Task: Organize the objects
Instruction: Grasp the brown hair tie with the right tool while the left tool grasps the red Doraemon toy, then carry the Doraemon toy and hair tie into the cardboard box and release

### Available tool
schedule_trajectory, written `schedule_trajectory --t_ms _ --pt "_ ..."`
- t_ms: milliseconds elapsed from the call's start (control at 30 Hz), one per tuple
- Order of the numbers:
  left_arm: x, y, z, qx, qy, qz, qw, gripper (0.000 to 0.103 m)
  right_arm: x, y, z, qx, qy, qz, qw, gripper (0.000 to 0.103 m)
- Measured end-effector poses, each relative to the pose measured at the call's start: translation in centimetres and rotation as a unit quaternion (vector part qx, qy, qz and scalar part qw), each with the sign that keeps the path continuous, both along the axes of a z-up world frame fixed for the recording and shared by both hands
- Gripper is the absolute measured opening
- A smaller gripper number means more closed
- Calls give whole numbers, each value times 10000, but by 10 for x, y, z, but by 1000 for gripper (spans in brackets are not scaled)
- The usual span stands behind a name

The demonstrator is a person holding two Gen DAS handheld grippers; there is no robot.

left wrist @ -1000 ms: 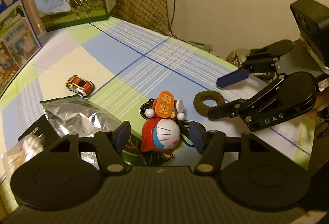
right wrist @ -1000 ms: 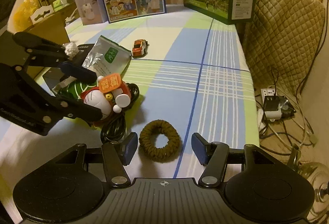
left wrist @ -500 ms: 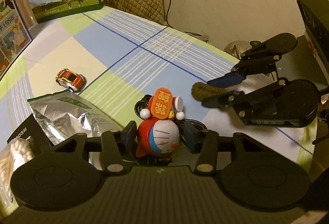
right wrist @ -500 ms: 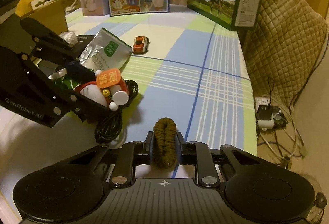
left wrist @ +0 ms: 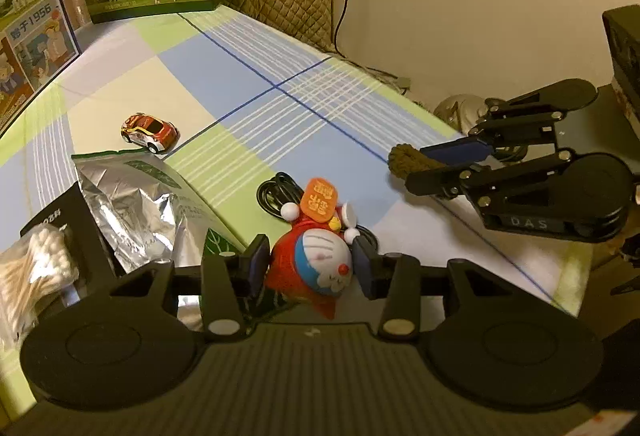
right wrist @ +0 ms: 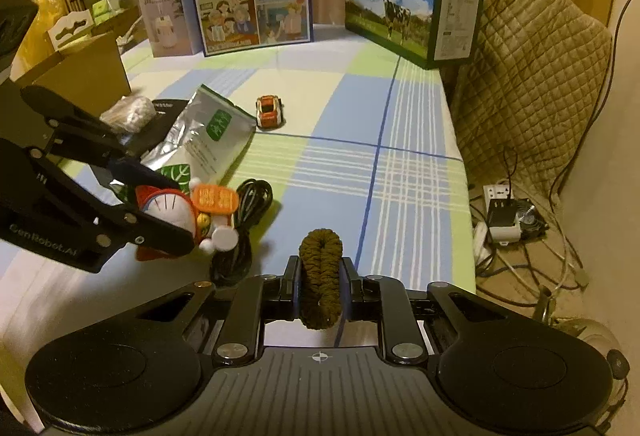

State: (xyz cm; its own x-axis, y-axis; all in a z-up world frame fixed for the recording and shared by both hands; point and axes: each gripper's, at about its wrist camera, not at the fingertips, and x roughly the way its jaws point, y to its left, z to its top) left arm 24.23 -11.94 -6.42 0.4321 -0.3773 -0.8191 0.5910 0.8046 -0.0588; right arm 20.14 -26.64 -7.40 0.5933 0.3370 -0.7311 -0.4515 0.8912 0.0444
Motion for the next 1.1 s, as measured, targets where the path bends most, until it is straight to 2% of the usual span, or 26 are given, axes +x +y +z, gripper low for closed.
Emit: schedule_trajectory --t_ms 167,300,367,467,567,600,700,900,967,1100 --pt "-22 9 2 34 -2 50 10000 39 -9 4 0 -1 44 42 10000 16" --pt "-49 26 -11 162 56 67 9998 39 -13 8 -5 15 139 59 9999 16" --pt "-59 37 -19 97 74 172 9998 39 -15 11 -7 16 166 70 9998 16" --pt "-70 49 -21 -126 -58 331 9994 40 -16 13 -8 45 197 39 9998 16" --pt "-79 52 -22 -99 -209 327 9992 42 -15 13 -8 16 198 2 9998 16" --pt "-81 51 -23 -73 -254 268 9993 46 -14 12 -8 7 204 -3 9998 16" --pt "-86 50 -28 -16 -350 144 9993 46 -15 12 -9 -20 222 -28 9997 16" --pt "-82 52 -34 -44 -374 196 9991 44 -15 13 -10 -36 251 -86 9996 16" --pt "-79 52 -36 -53 -300 218 9993 40 -15 14 -9 -51 249 -85 9996 16" --pt "-75 57 -35 -192 -104 464 9987 40 -17 18 -3 -97 228 -22 9997 16"
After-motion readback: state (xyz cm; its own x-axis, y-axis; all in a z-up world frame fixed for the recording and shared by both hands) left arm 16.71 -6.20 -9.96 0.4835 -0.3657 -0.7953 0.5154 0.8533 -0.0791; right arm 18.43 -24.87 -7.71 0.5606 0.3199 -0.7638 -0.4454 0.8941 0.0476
